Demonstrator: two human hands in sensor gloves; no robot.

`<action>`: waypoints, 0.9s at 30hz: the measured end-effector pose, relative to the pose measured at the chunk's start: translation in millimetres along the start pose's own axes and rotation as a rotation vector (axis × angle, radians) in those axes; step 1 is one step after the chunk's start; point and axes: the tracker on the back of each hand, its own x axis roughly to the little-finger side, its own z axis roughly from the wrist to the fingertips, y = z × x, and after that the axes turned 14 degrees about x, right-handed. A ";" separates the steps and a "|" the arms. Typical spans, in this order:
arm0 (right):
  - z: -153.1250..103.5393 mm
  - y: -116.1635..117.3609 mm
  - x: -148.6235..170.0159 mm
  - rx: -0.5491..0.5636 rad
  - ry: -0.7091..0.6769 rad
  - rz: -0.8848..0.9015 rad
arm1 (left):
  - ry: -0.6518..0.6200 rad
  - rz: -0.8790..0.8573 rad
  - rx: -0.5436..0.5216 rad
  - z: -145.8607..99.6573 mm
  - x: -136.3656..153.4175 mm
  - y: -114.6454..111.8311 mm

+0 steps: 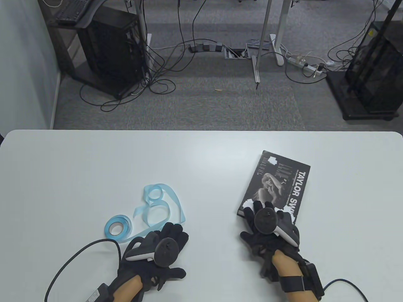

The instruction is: Tear off one label from label roll

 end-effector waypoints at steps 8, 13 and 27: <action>4.8 -34.1 58.3 0.115 0.175 0.133 | -0.003 -0.001 0.000 0.4 -0.3 -0.8; 3.7 -43.2 83.2 0.176 0.244 0.169 | 0.001 -0.004 0.000 -0.1 0.1 -0.9; 1.7 -49.0 104.8 0.242 0.307 0.169 | 0.001 -0.007 0.007 0.1 0.0 -0.7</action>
